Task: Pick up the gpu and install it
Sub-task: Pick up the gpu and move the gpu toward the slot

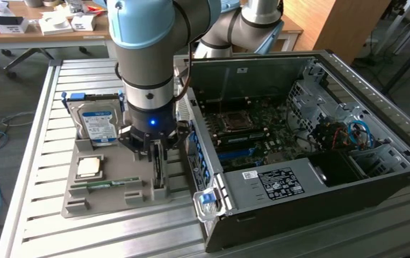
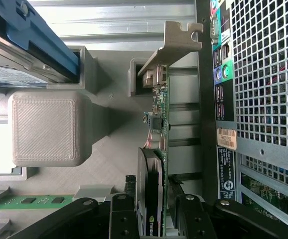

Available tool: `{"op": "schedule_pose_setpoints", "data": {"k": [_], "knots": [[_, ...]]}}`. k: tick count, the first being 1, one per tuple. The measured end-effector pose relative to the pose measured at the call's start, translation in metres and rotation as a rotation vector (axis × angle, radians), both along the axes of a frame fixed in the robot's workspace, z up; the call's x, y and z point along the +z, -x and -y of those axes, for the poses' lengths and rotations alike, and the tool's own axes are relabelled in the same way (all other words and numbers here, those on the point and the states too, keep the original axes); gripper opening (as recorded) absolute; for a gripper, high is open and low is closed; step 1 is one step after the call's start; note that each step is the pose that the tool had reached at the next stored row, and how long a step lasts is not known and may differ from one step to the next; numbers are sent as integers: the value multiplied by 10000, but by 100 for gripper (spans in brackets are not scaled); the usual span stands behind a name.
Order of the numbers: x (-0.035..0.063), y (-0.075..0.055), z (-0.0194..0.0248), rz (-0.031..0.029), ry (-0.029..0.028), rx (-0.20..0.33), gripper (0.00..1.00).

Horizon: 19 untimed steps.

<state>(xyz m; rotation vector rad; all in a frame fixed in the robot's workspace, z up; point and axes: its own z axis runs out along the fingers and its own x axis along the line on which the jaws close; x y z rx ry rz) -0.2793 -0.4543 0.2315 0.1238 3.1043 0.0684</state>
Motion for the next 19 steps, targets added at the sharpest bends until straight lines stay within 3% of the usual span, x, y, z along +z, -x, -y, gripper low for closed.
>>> {"op": "schedule_pose_setpoints", "data": {"k": [9, 13, 19], "knots": [[0, 0, 0, 1, -1, 0, 39], [0, 0, 0, 0, 0, 0, 26], [0, 0, 0, 0, -1, 0, 26]]}}
